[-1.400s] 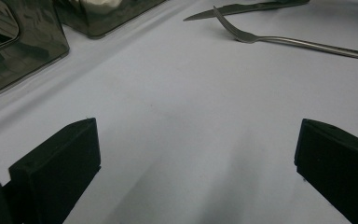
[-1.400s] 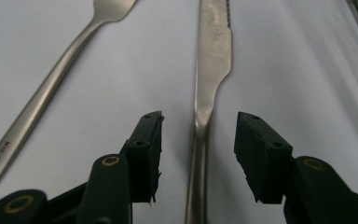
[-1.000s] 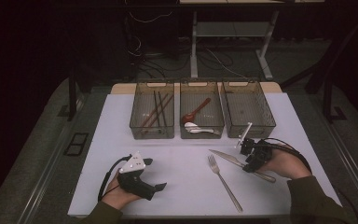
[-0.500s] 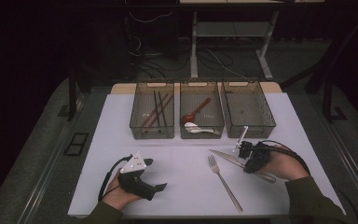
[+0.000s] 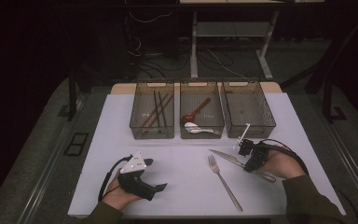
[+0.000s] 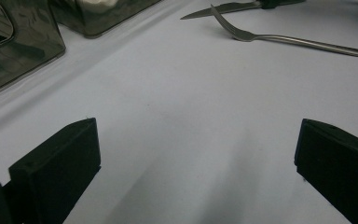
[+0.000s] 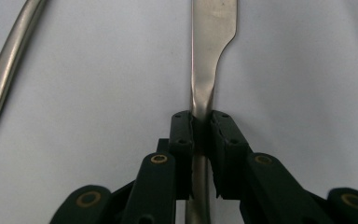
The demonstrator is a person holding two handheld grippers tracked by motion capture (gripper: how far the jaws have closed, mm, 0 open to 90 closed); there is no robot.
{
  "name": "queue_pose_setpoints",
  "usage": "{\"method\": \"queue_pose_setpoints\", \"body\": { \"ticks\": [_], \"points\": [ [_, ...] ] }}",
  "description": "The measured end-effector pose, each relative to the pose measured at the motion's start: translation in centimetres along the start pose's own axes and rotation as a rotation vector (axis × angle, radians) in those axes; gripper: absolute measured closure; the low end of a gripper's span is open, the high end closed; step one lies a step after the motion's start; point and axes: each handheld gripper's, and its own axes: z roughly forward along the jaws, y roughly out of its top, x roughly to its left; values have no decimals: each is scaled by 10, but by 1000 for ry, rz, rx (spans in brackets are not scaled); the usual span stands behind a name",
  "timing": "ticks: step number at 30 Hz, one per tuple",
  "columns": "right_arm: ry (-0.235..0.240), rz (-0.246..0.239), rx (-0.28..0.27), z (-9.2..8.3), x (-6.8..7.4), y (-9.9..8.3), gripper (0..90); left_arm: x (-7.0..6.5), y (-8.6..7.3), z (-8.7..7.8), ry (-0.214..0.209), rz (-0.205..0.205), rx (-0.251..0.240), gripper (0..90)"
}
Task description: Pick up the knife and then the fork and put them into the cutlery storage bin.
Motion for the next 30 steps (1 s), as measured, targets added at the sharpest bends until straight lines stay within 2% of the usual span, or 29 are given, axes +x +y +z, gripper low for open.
{"method": "queue_pose_setpoints", "body": {
  "ticks": [9,14,20,24,30],
  "points": [
    [10,-37,-36,-2,-3,-6,796,0,0,0,0,-2,-2,0],
    [26,-25,-87,-8,-3,-13,796,0,0,0,1,3,-2,0],
    [10,-3,-181,-18,-9,-23,797,0,1,0,0,2,-3,0],
    [2,33,-262,-25,-13,-29,797,1,1,-1,-1,5,-8,0],
    [22,80,-370,-34,-18,-37,797,1,1,-2,1,2,-18,0]
  ]
}}
